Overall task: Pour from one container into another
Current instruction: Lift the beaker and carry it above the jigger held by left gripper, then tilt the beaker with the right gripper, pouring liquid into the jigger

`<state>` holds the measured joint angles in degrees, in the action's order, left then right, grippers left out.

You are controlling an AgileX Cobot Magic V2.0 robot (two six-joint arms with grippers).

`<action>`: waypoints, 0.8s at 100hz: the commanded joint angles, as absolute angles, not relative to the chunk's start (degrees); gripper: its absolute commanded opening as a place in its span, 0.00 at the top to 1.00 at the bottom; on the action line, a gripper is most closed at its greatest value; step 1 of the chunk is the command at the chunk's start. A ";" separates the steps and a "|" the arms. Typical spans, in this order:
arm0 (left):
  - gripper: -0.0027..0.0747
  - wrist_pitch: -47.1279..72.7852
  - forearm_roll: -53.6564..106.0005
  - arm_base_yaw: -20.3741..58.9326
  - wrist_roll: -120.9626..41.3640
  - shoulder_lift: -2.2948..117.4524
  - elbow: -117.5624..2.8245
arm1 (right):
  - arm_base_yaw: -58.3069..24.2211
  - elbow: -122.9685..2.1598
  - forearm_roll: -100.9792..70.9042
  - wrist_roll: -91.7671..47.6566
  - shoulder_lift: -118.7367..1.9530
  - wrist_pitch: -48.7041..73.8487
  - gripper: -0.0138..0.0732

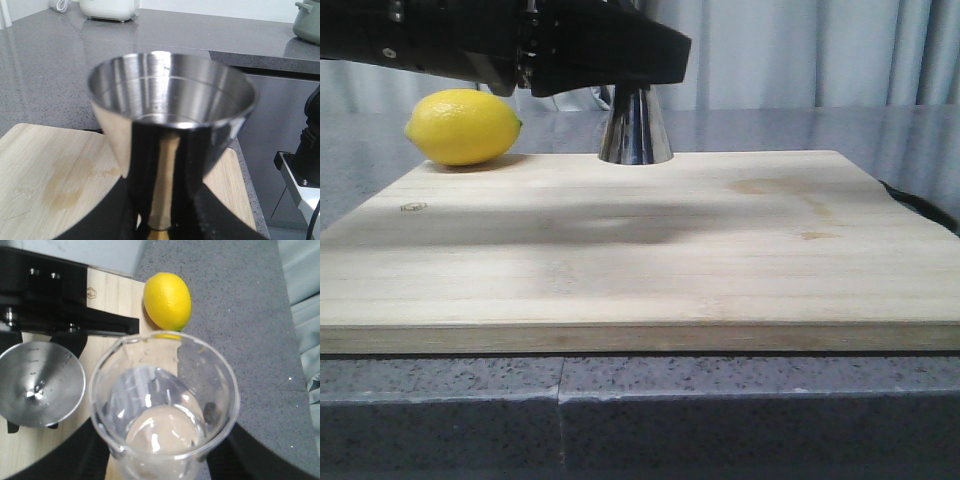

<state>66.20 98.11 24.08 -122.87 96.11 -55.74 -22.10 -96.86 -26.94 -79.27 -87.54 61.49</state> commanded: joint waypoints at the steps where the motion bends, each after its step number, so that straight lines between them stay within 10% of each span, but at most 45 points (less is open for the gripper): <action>1: 0.99 72.60 101.87 24.64 -122.09 93.38 -57.43 | -22.10 -98.82 -27.50 -79.13 -85.45 60.36 0.75; 80: 0.99 71.54 101.87 24.64 -121.70 93.38 -57.43 | -25.59 -98.93 -19.40 -79.13 -84.66 65.13 0.75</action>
